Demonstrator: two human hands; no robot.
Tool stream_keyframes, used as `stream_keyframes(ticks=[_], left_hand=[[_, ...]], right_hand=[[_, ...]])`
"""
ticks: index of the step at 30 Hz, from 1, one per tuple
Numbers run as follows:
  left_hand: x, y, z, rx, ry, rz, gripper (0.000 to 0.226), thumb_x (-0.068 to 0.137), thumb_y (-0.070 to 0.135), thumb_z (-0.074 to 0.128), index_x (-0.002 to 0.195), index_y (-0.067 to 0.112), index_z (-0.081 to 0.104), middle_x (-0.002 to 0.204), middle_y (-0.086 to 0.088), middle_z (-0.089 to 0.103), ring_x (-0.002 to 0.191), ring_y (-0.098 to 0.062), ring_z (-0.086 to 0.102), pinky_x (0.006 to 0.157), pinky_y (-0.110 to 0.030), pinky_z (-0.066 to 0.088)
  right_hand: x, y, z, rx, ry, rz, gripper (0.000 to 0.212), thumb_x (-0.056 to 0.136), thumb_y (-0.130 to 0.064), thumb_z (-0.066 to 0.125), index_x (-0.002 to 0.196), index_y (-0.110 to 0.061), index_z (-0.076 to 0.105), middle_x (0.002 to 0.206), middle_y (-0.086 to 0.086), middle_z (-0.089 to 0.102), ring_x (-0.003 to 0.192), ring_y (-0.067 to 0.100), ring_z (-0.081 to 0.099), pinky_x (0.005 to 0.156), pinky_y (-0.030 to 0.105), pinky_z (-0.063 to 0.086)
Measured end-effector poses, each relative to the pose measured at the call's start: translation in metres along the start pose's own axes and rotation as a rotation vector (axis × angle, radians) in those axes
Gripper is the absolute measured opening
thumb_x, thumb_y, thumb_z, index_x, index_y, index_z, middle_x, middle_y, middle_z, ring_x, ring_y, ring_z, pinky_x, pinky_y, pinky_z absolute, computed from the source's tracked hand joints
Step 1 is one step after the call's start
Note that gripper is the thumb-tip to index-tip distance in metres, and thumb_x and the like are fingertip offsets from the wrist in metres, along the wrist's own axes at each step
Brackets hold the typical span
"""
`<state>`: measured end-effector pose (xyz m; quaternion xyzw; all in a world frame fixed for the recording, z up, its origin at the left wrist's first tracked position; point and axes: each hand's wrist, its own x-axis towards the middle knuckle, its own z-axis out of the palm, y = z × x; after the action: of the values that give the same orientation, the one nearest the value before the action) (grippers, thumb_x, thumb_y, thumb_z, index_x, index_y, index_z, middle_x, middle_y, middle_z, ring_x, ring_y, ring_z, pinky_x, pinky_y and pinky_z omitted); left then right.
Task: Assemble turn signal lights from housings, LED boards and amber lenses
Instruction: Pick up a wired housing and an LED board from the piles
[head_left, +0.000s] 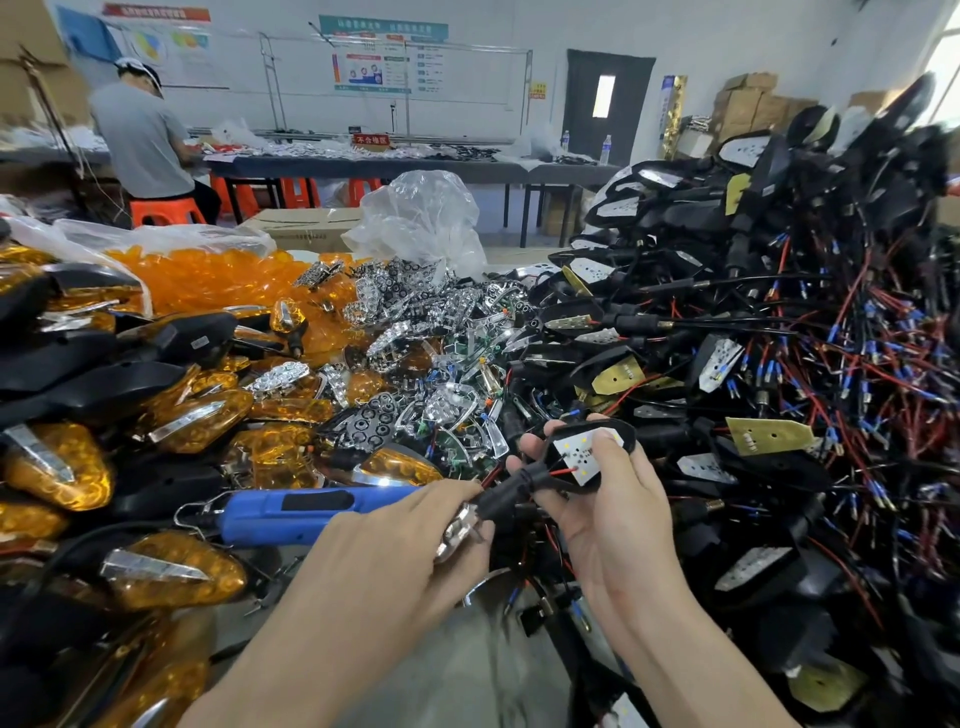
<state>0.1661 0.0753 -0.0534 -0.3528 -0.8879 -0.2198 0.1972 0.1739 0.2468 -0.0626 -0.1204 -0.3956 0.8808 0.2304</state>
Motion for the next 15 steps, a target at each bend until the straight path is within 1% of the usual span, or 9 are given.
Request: stream_keyframes(ticks=[3,5,7,9,10,12,13,14,15], left_hand=[[-0.0015,-0.0011,0.0027,-0.133,-0.034,-0.101,0.026,0.087,0.051,0.04,0.113,0.05,0.039,0.062,0.028,0.049,0.06,-0.005,0.055,0.049,-0.022,0.041],[-0.0012,-0.0002,0.0036,-0.111,-0.005,-0.13,0.031,0.088,0.045,0.049,0.11,0.052,0.029,0.059,0.021,0.048,0.051,-0.005,0.051,0.048,-0.019,0.036],[0.0024,0.0034,0.002,-0.015,-0.037,-0.109,0.049,0.08,0.029,0.073,0.108,0.045,0.036,0.05,0.017,0.032,0.036,-0.005,0.04,0.04,-0.017,0.027],[0.0037,0.0062,0.0026,0.08,-0.024,-0.067,0.065,0.06,0.012,0.09,0.104,0.032,0.047,0.049,0.013,0.016,0.028,-0.007,0.036,0.032,-0.018,0.021],[0.0043,0.0069,0.0037,0.131,-0.016,-0.055,0.071,0.051,0.006,0.093,0.102,0.028,0.049,0.05,0.011,0.018,0.026,-0.01,0.036,0.028,-0.021,0.022],[0.004,0.0069,0.0073,0.184,0.006,-0.028,0.075,0.042,0.005,0.096,0.099,0.025,0.051,0.053,0.011,0.038,0.025,-0.013,0.037,0.026,-0.024,0.025],[0.0035,0.0073,0.0086,0.19,0.009,-0.005,0.073,0.043,0.009,0.097,0.099,0.024,0.052,0.057,0.013,0.046,0.025,-0.012,0.036,0.026,-0.023,0.025],[0.0029,0.0075,0.0096,0.186,0.015,0.023,0.068,0.047,0.015,0.097,0.099,0.023,0.053,0.06,0.015,0.047,0.025,-0.01,0.036,0.027,-0.022,0.025],[0.0025,0.0077,0.0099,0.176,0.03,0.053,0.06,0.053,0.023,0.095,0.098,0.022,0.055,0.062,0.016,0.041,0.026,-0.01,0.035,0.027,-0.022,0.025]], right_hand=[[-0.0019,-0.0026,0.0012,-0.006,-0.009,0.026,0.027,0.11,-0.013,0.036,0.12,0.006,0.052,0.085,0.01,0.075,0.078,0.028,0.076,0.064,0.038,0.062],[-0.0033,-0.004,0.0025,0.004,-0.004,0.028,0.027,0.11,-0.012,0.037,0.12,0.007,0.052,0.085,0.011,0.074,0.077,0.028,0.076,0.064,0.037,0.062],[-0.0032,-0.0027,0.0031,0.019,0.013,0.042,0.028,0.109,-0.011,0.037,0.123,0.009,0.051,0.092,0.017,0.071,0.08,0.03,0.075,0.064,0.037,0.062],[-0.0037,-0.001,0.0041,0.025,0.03,0.074,0.03,0.108,-0.009,0.037,0.127,0.011,0.049,0.098,0.025,0.07,0.081,0.032,0.074,0.063,0.036,0.062],[-0.0039,-0.0008,0.0048,0.029,0.043,0.088,0.031,0.108,-0.008,0.037,0.128,0.012,0.049,0.105,0.031,0.069,0.081,0.033,0.073,0.062,0.036,0.062],[-0.0037,-0.0015,0.0048,0.043,0.07,0.104,0.031,0.108,-0.007,0.037,0.129,0.013,0.049,0.116,0.038,0.064,0.079,0.033,0.073,0.06,0.036,0.062],[-0.0034,-0.0024,0.0041,0.053,0.076,0.107,0.031,0.108,-0.007,0.037,0.129,0.013,0.049,0.111,0.036,0.066,0.076,0.031,0.074,0.059,0.036,0.061],[-0.0029,-0.0031,0.0032,0.064,0.075,0.111,0.031,0.108,-0.007,0.037,0.128,0.013,0.049,0.101,0.031,0.07,0.072,0.03,0.074,0.058,0.035,0.061],[-0.0027,-0.0038,0.0026,0.068,0.07,0.118,0.03,0.108,-0.006,0.037,0.127,0.013,0.049,0.089,0.026,0.072,0.069,0.03,0.074,0.056,0.035,0.061]])
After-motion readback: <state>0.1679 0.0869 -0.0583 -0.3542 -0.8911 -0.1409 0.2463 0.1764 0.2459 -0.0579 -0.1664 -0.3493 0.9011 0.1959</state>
